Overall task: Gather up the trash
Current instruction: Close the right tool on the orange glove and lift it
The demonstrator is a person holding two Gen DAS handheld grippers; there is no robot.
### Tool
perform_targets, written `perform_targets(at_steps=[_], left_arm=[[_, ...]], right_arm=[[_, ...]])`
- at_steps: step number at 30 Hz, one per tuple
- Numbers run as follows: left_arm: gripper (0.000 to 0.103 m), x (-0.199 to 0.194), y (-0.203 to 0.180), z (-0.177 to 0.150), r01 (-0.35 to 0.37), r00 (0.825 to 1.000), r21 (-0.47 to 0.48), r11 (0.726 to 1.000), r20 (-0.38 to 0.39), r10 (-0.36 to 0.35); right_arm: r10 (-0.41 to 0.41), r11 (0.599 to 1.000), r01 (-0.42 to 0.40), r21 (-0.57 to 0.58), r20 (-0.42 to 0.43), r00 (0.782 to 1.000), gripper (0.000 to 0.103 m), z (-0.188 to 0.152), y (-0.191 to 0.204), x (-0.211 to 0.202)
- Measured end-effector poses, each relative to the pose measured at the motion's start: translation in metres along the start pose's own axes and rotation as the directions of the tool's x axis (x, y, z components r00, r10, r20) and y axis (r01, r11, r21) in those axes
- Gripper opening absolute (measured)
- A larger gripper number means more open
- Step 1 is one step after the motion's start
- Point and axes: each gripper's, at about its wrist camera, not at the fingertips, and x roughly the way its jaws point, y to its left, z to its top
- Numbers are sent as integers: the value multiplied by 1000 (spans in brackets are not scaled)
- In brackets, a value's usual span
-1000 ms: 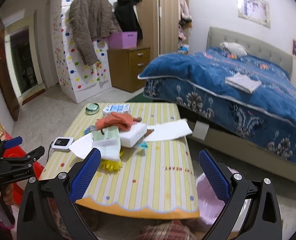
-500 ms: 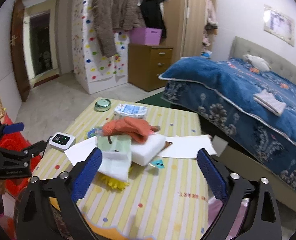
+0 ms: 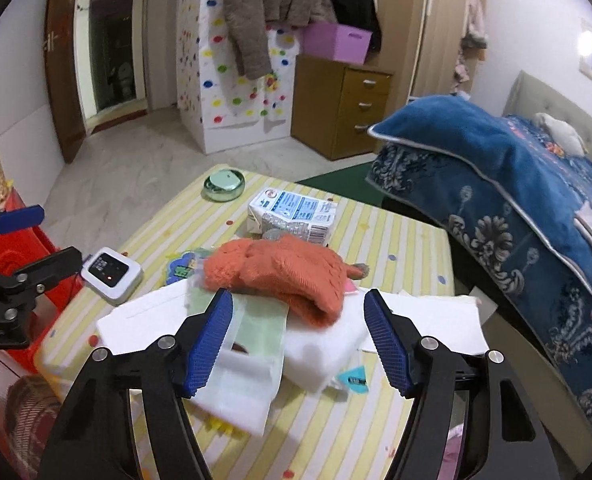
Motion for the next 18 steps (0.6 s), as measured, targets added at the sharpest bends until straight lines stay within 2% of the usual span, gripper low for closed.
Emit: perform_targets(at_steps=[2, 4, 8, 12, 13, 15, 16, 18], left_arm=[[80, 7, 1, 1, -15, 1000, 3, 1000, -13, 15], [74, 16, 2, 2, -26, 999, 4, 1000, -33, 26], [72, 22, 4, 3, -21, 999, -1, 1000, -36, 21], [72, 23, 5, 0, -12, 999, -3, 1000, -42, 12], [72, 22, 5, -1, -11, 999, -3, 1000, -43, 11], [72, 21, 5, -3, -7, 999, -4, 1000, -47, 6], [72, 19, 5, -4, -6, 999, -6, 1000, -47, 6], [72, 14, 5, -6, 0, 999, -13, 1000, -46, 0]], right_arm=[[6, 1000, -6, -12, -15, 1000, 67, 3, 0, 11], [9, 1000, -10, -30, -28, 1000, 67, 6, 2, 19], [15, 998, -19, -63, -65, 998, 65, 7, 5, 37], [14, 997, -19, -70, -70, 997, 39, 6, 5, 40], [14, 998, -18, -65, -60, 998, 36, 8, 4, 37], [27, 999, -29, -45, -43, 999, 18, 12, 2, 32], [29, 999, -31, -37, -39, 999, 6, 14, 1, 30], [27, 999, -27, -16, -7, 1000, 5, 20, 1, 20]])
